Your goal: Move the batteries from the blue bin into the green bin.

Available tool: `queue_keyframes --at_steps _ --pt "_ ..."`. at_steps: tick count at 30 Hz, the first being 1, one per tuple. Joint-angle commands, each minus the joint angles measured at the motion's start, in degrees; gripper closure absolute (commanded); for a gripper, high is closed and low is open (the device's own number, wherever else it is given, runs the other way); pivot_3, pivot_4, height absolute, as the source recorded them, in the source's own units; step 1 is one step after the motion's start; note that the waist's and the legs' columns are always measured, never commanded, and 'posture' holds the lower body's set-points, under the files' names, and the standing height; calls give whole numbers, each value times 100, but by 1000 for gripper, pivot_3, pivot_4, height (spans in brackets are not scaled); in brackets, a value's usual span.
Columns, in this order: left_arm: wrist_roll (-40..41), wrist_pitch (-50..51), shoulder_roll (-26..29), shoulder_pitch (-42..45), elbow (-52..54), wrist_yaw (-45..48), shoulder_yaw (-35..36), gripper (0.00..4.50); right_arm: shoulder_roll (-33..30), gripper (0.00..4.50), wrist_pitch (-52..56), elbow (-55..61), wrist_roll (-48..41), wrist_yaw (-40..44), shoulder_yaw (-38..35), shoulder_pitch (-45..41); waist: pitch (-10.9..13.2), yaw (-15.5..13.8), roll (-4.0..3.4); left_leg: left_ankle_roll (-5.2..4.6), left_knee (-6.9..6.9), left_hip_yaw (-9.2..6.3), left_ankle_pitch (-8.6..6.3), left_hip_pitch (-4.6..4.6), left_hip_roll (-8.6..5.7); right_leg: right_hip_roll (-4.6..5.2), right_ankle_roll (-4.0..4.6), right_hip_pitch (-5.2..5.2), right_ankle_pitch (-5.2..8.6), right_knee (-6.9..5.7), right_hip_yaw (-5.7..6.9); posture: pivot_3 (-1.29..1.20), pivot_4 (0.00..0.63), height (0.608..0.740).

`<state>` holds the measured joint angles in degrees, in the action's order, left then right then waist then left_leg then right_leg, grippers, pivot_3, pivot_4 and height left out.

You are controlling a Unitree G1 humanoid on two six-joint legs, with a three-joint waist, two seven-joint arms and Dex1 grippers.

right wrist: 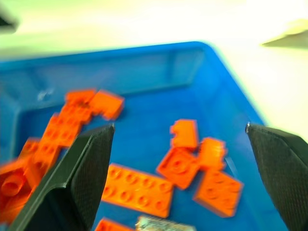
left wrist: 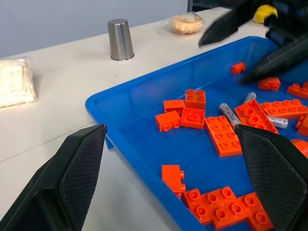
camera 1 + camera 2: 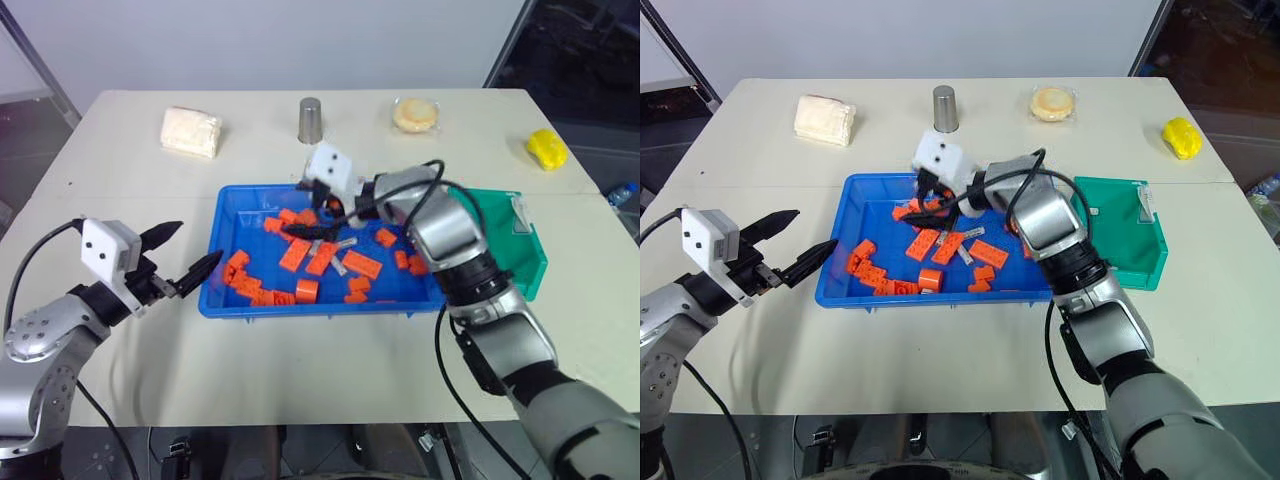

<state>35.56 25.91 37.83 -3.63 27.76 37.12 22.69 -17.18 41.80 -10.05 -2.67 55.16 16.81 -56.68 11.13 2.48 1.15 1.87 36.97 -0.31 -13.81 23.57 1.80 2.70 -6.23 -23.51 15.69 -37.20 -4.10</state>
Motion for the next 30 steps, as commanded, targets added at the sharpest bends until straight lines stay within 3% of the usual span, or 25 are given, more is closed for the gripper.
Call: queue_keyframes --at_steps 1,15,24,30 --pt "-1 -92 -11 83 106 -12 5 0 -176 23 258 34 -115 125 34 -8 0 3 -1 0 -1 1 0 0 0 0 0 -1 0 0 0 0 150 740" --pt "130 37 116 104 238 209 -95 0 -323 23 521 -431 -224 560 516 -22 0 7 -1 0 0 4 0 1 0 -6 -1 -2 0 1 -1 0 150 740" --pt "129 58 286 191 229 267 -59 0 -8 23 -96 -1668 43 367 637 -235 1 16 -1 0 -1 4 0 1 -1 -7 0 -3 0 1 -1 0 150 740" --pt "13 -5 154 135 264 183 -216 0 336 23 14 -2497 -71 108 299 -559 0 20 -1 0 -1 4 0 1 0 -9 -1 -4 0 0 -1 0 150 740"
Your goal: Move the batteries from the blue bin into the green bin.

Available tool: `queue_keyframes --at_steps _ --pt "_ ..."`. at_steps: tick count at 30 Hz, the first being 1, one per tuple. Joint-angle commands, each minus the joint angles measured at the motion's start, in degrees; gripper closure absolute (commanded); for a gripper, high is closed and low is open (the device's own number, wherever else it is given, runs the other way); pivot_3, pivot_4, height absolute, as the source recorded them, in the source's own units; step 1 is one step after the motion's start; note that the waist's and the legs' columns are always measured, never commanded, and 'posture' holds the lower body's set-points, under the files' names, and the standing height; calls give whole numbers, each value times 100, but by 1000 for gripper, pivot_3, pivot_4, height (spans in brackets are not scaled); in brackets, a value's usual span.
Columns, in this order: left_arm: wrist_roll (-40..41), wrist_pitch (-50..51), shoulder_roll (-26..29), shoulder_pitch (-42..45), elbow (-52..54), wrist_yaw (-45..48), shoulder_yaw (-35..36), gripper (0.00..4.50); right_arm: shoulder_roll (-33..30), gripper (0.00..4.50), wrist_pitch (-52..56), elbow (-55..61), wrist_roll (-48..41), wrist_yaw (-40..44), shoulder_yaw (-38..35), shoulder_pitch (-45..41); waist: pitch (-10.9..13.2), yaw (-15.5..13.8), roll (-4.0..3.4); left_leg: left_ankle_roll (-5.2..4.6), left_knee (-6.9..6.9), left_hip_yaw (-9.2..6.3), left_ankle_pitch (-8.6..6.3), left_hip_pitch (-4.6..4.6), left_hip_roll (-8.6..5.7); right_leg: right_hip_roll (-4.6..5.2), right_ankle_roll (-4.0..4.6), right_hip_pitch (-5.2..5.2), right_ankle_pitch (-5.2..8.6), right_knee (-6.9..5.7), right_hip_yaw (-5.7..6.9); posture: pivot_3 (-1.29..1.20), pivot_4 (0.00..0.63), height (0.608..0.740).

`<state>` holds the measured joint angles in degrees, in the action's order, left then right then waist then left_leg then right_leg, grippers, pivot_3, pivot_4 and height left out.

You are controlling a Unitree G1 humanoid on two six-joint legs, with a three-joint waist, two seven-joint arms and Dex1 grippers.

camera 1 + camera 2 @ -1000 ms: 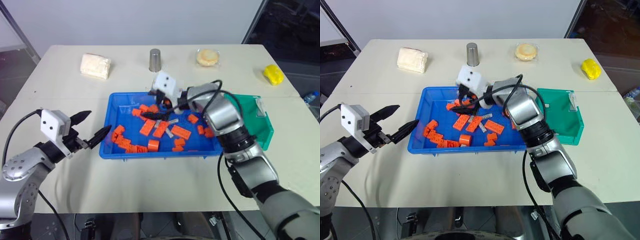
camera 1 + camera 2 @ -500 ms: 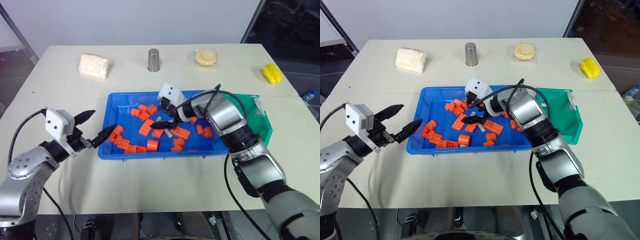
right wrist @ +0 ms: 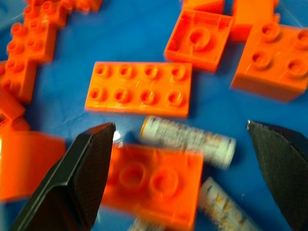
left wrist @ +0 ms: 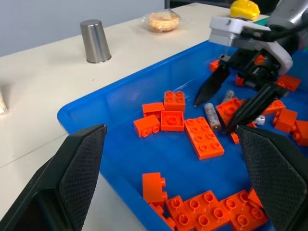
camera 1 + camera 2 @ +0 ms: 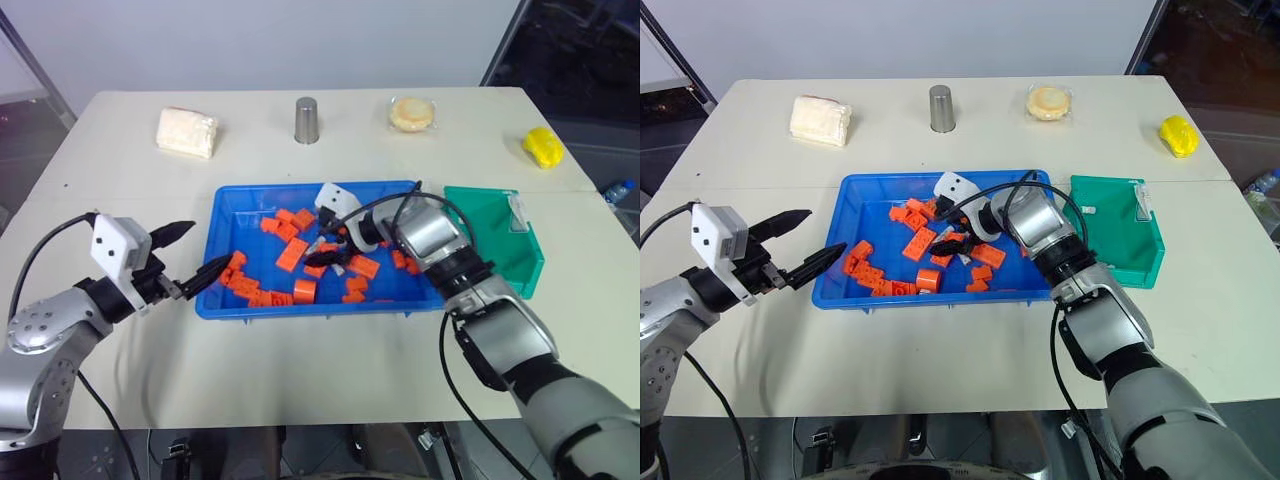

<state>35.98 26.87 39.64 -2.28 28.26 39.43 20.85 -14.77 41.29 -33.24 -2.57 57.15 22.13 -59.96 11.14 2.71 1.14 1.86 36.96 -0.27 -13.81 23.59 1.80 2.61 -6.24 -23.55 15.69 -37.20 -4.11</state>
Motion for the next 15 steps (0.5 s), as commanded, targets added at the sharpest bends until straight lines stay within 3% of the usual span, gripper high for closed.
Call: queue_keyframes --at_steps 1,15 --pt "-45 -105 -50 -3 226 -63 -42 0 106 23 39 -243 -52 -92 -231 -251 0 -3 0 0 0 0 0 0 0 0 0 0 0 0 0 0 150 740" --pt "-187 -240 -170 -1 185 -103 -108 0 -326 23 306 663 204 198 109 122 0 -11 0 0 1 0 0 0 -2 3 0 2 0 1 0 0 150 740"
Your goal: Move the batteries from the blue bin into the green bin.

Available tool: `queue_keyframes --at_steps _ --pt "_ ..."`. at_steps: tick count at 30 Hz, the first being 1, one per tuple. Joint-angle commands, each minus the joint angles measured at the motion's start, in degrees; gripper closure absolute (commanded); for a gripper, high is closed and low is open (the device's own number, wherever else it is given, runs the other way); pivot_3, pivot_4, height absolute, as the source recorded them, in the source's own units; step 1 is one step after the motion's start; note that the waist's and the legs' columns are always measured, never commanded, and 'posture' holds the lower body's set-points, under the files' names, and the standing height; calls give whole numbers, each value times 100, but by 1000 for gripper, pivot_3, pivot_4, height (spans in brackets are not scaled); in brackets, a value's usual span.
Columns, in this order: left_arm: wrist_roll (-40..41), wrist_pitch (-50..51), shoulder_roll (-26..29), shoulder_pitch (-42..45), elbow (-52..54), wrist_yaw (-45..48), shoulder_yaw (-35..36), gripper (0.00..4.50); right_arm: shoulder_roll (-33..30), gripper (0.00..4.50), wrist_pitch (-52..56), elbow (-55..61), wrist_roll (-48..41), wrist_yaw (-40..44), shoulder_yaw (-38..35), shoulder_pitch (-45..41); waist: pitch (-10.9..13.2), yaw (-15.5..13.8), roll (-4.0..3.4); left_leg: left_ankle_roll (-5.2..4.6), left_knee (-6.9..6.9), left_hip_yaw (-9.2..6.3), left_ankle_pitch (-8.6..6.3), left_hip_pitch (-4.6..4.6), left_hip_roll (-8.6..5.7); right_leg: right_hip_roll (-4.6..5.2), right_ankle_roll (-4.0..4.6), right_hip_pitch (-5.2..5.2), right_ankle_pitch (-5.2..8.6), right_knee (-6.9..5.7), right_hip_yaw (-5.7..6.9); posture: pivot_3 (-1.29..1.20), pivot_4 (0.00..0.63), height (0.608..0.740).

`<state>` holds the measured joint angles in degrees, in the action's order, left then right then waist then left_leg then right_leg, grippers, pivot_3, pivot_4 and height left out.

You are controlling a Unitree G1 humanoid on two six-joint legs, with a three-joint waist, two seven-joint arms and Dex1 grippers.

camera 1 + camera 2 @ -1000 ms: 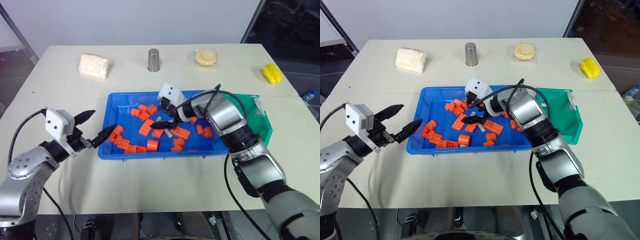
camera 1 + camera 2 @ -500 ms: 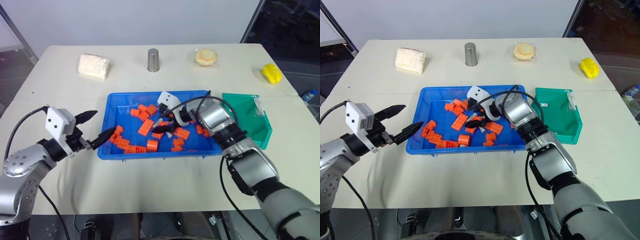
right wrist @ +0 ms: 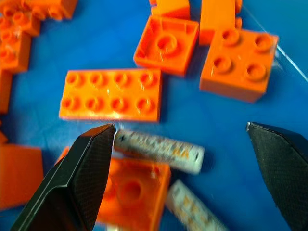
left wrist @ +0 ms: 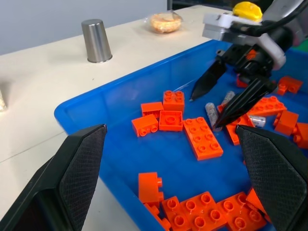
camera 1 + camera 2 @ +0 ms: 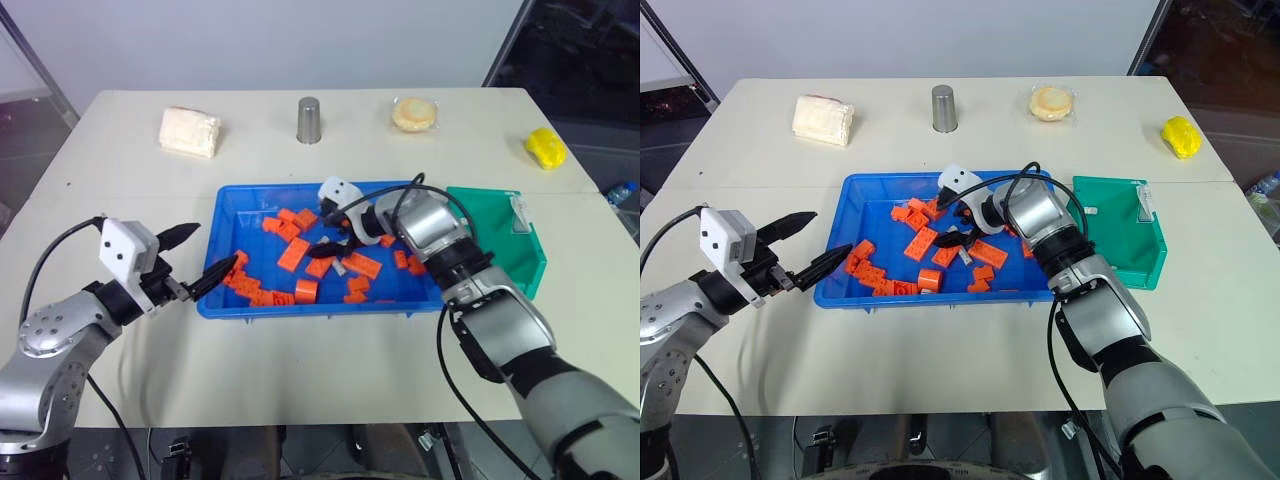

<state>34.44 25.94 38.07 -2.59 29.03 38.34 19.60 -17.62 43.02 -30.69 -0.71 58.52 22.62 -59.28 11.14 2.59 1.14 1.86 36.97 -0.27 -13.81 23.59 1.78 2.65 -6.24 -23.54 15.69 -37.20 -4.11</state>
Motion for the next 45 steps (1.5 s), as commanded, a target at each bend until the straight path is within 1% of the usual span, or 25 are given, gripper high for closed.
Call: queue_keyframes --at_steps 1,6,13,16,19,20,25,29,31,33,36,37,39,40,42,44,45 --pt "-39 -160 -17 47 95 14 6 0 -53 23 173 471 19 53 71 86 0 1 0 0 0 0 0 0 0 0 0 0 0 0 0 0 150 740" --pt "5 -160 44 143 72 119 -29 0 2 23 315 583 46 -107 106 195 0 4 0 0 0 0 0 0 1 -2 0 -1 0 0 0 0 150 740" --pt "39 -69 167 351 129 182 -18 0 120 23 258 435 129 -302 150 199 0 4 0 0 0 0 0 0 0 -2 0 0 0 0 0 0 150 740" --pt "37 -55 163 378 144 157 -35 0 180 726 264 424 141 -338 171 193 0 7 0 0 0 0 0 0 0 -2 0 0 0 0 0 0 150 740" --pt "37 -52 146 385 165 124 -36 0 194 2073 281 468 147 -340 191 186 0 6 0 0 0 0 0 0 1 -2 0 0 0 0 0 0 150 740" --pt "33 -52 141 386 171 112 -36 0 185 2311 279 488 154 -337 197 184 0 5 0 0 0 0 0 0 1 -2 0 0 0 0 0 0 150 740" --pt "25 -68 128 379 188 70 -21 0 128 2311 310 614 153 -293 186 144 0 4 0 0 0 0 0 0 0 -2 0 1 0 0 0 0 150 740" --pt "20 -87 124 448 145 74 -58 0 185 2311 229 518 130 -385 10 -49 0 4 0 0 0 0 0 0 0 -2 0 0 0 0 0 0 150 740" --pt "84 -75 132 542 99 132 -84 0 99 2311 143 489 112 -436 -157 -283 1 2 -1 0 0 0 0 0 0 -2 0 0 0 0 0 0 150 740" --pt "154 -49 156 670 34 251 -140 0 -76 2311 136 615 35 -473 -422 -584 2 -3 -2 0 0 0 0 3 0 -2 0 -4 0 0 0 0 150 740" --pt "197 -11 290 932 -111 541 -273 0 -417 2311 547 1135 -234 -459 -945 -1010 5 -27 -4 0 1 -1 0 10 -2 0 0 -7 0 0 1 0 150 740" --pt "238 7 331 1036 -182 634 -302 0 -554 2311 697 1336 -300 -446 -1047 -1075 5 -25 -4 1 4 -4 1 32 -3 0 -1 -26 -1 -1 2 0 150 740" --pt "311 56 384 1546 -464 874 -516 0 -1182 2311 1023 1970 -351 -367 -1287 -995 4 -86 -2 1 8 -5 1 62 -2 0 -2 -55 -1 -5 2 0 150 740" --pt "322 61 395 1702 -568 961 -574 0 -1367 2311 1144 2184 -379 -378 -1339 -941 0 -101 4 1 14 -16 1 82 -4 0 -2 -70 -1 -6 13 0 150 740" --pt "215 -6 403 2103 -906 1197 -801 0 -1849 2311 1489 2686 -434 -416 -1502 -651 0 -131 4 1 13 -12 1 87 -5 2 -2 -77 -1 -4 13 0 150 740" --pt "89 -99 362 2516 -1322 1435 -1051 0 -2384 2311 1840 3221 -464 -478 -1743 -148 0 -171 4 0 12 -8 1 87 -6 2 -2 -76 -1 -1 12 0 150 740" --pt "52 -142 350 2639 -1476 1531 -1119 0 -2544 2311 1980 3419 -500 -531 -1826 38 0 -169 4 0 12 -9 2 88 -6 1 -2 -76 -1 0 13 0 150 740"
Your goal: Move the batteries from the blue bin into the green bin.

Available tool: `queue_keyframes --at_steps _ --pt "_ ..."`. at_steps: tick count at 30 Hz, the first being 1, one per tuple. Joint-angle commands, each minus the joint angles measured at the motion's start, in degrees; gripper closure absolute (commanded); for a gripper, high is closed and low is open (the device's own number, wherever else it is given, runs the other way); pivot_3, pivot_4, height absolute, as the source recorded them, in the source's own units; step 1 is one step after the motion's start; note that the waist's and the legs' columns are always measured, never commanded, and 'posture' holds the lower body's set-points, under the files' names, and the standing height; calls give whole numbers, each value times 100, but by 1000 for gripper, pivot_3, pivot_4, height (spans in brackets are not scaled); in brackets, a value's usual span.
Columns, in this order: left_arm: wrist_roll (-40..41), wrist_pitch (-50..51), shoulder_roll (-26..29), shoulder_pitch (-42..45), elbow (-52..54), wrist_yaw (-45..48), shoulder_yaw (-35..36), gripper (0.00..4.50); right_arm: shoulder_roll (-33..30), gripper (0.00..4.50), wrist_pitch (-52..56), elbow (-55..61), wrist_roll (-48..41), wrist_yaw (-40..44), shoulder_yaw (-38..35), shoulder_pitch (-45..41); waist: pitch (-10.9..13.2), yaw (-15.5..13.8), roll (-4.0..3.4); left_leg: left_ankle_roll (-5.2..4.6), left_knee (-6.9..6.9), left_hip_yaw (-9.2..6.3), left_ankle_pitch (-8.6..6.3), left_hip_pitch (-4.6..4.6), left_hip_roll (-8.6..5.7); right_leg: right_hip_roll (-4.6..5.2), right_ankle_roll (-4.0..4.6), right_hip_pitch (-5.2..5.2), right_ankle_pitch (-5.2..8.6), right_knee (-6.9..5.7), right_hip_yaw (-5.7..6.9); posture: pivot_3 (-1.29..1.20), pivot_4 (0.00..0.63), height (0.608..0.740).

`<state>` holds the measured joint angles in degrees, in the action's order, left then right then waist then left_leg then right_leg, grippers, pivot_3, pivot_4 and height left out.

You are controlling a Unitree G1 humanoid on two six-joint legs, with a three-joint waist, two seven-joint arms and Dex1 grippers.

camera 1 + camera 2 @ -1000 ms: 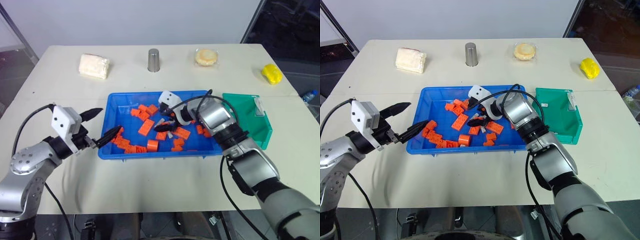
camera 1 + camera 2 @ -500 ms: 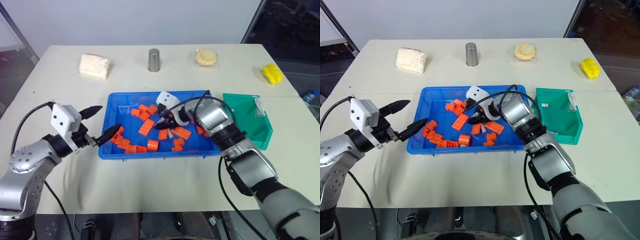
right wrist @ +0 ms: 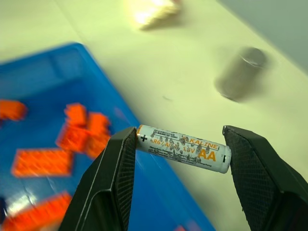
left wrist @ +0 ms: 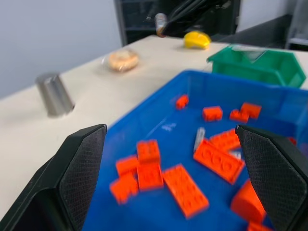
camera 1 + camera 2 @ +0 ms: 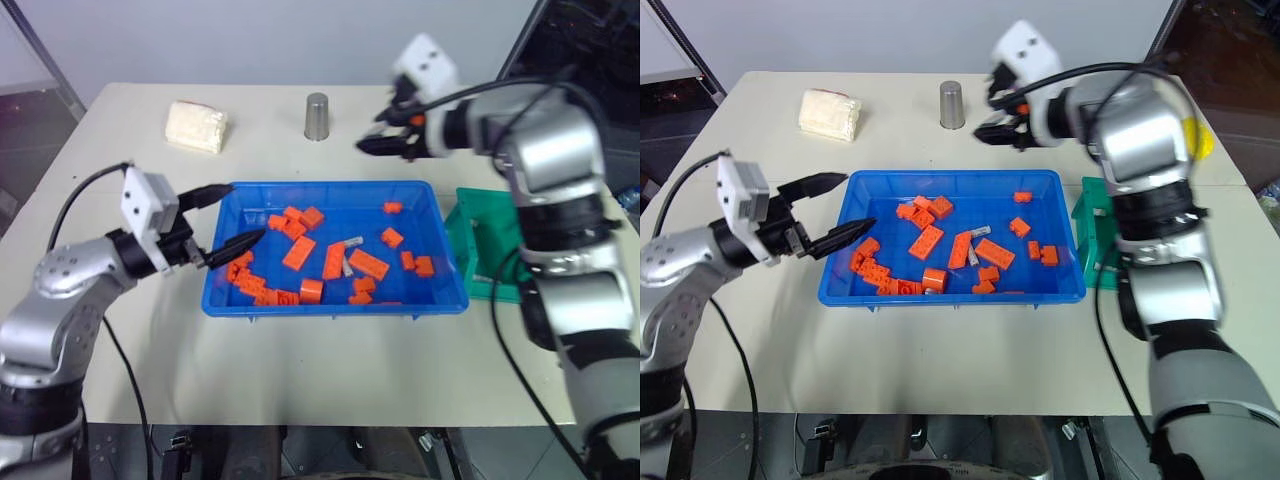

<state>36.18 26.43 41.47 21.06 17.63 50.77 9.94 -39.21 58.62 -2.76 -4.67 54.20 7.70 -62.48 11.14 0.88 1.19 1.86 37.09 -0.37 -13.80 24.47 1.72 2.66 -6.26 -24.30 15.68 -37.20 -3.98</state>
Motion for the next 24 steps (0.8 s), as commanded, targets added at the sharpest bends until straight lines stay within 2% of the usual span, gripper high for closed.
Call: queue_keyframes --at_steps 1,3,8,19,23,24 --pt "-171 -237 -30 432 -515 404 -264 0 -655 2311 559 879 -128 -128 -488 710 3 5 -4 0 2 6 0 0 0 0 0 -1 0 0 -3 0 150 740" --pt "-257 -325 -110 665 -827 601 -437 0 -1067 2311 752 1296 -160 -222 -744 1328 3 -5 -4 -1 4 5 1 2 -1 0 -1 -2 0 -2 -4 0 150 740" --pt "-473 -542 -349 1036 -1375 894 -725 0 -1490 2311 1008 1795 -330 -497 -1304 2408 4 62 -7 -1 6 12 1 -4 2 -6 -2 -4 -1 -9 -12 0 150 740" --pt "-680 -696 -567 1114 -1591 1032 -790 0 -2076 2311 193 1487 -344 -776 -1511 3358 4 134 -7 -2 8 8 1 -3 3 -8 -2 -4 0 -13 -13 0 150 740" --pt "-681 -663 -532 1051 -1513 1021 -748 0 -2396 307 -367 1296 -226 -720 -1381 3703 4 134 -7 -2 8 10 1 -3 2 -6 -3 -3 0 -13 -14 0 150 740" --pt "-678 -654 -524 1039 -1495 1013 -740 0 -2401 30 -391 1292 -263 -713 -1384 3709 4 134 -7 -2 9 10 1 -3 2 -6 -2 -3 0 -13 -14 0 150 740"
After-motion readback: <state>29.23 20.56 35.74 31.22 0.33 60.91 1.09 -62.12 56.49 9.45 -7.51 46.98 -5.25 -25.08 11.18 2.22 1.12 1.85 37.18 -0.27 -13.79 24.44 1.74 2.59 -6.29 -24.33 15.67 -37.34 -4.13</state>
